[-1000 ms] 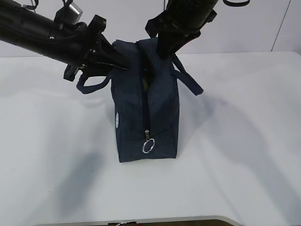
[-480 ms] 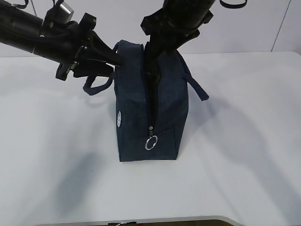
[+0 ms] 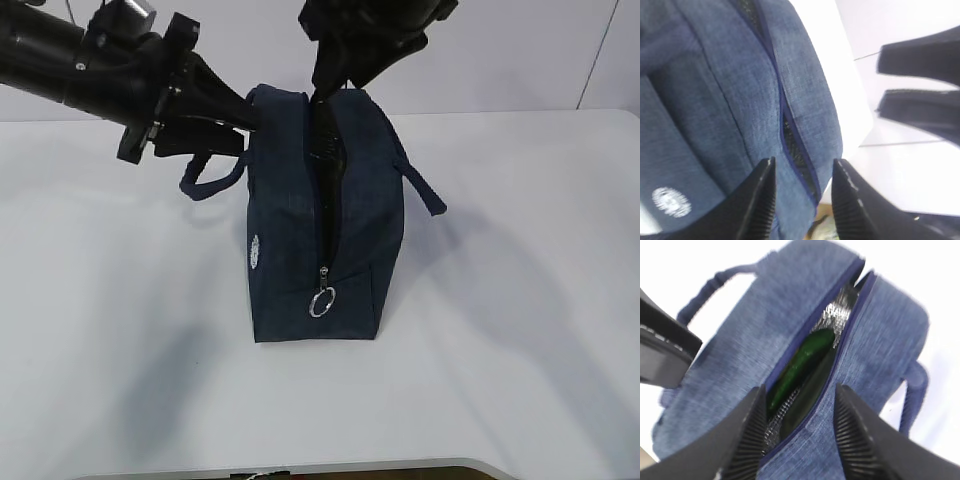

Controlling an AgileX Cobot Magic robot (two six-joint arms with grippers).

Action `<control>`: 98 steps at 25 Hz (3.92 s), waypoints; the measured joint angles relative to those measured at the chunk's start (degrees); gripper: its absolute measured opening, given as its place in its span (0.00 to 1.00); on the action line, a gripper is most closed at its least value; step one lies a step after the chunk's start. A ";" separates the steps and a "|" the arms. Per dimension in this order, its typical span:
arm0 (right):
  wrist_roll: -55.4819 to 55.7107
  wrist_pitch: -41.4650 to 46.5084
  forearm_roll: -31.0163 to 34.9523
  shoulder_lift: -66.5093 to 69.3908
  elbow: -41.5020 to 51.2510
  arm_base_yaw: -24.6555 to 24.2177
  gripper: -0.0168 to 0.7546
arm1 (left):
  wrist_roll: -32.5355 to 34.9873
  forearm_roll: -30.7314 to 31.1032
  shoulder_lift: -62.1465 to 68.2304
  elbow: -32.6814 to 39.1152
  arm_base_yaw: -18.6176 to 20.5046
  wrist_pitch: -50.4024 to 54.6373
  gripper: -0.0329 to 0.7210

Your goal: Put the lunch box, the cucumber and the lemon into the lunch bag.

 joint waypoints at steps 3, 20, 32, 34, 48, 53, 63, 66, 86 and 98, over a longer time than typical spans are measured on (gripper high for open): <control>0.00 0.12 0.00 -0.89 -0.66 0.00 0.50 | 0.64 1.20 -0.87 -2.01 0.00 0.91 0.40; 7.14 0.69 -1.44 -9.48 -0.75 0.00 0.50 | -17.34 28.38 -1.59 -17.74 0.00 11.53 0.40; 7.93 0.91 -6.74 -22.20 8.80 0.00 0.50 | -23.75 49.80 -13.19 -17.99 -4.68 12.71 0.40; 7.93 0.91 -7.92 -24.63 12.01 0.00 0.50 | -24.04 52.19 -15.56 -17.99 -6.15 13.08 0.40; 7.82 -29.01 -9.72 -48.39 51.18 0.00 0.50 | -27.87 56.91 -34.12 -5.81 -8.80 13.58 0.39; 7.82 -42.14 -7.82 -53.15 65.46 0.00 0.50 | -28.08 56.91 -41.38 -0.97 -8.80 13.62 0.39; 7.82 -66.85 -7.49 -54.16 81.89 0.26 0.43 | -26.10 57.40 -55.83 10.45 -8.80 13.71 0.38; 7.82 -70.62 -7.49 -54.16 84.47 2.26 0.37 | -26.10 58.79 -60.46 14.80 -8.80 13.75 0.37; 8.83 -74.63 -7.49 -52.02 90.24 9.81 0.34 | -25.23 59.69 -78.18 24.46 -8.80 14.09 0.37; 14.76 -80.06 -7.49 -46.22 92.73 11.21 0.34 | -22.96 59.72 -86.26 25.33 -8.80 14.78 0.37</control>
